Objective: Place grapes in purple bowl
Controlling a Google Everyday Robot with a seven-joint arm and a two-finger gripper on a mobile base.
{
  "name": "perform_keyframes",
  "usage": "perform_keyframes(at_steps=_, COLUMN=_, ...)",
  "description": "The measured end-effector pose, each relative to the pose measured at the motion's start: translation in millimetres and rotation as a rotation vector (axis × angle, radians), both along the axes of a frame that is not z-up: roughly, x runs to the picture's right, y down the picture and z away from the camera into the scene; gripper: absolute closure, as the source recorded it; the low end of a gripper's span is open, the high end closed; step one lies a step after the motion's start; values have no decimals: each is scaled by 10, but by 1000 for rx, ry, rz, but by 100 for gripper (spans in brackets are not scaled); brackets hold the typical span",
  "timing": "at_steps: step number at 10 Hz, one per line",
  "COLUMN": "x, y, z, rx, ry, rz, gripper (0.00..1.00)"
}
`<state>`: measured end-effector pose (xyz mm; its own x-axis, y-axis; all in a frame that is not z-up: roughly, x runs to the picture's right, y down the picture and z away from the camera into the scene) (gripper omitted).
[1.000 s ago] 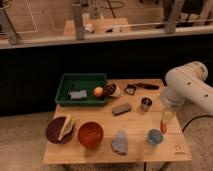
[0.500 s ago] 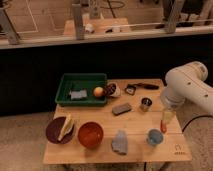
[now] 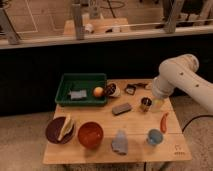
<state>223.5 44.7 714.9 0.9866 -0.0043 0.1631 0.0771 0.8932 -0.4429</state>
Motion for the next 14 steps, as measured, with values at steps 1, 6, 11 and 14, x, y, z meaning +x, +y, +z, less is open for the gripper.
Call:
perform_keyframes(at_steps=1, x=-249, y=-136, z=79, rx=25, ry=-75, rz=0, gripper=20)
perform_keyframes(at_steps=6, x=-751, y=-302, z=177, rx=57, ry=-163, rz=-23, gripper=20)
perform_keyframes(at_steps=11, x=-781, y=-309, z=226, rx=65, ry=-171, rz=-16, gripper=20)
perform_keyframes(at_steps=14, x=-1080, y=-473, z=606, rx=111, ry=-182, rz=-24, gripper=20)
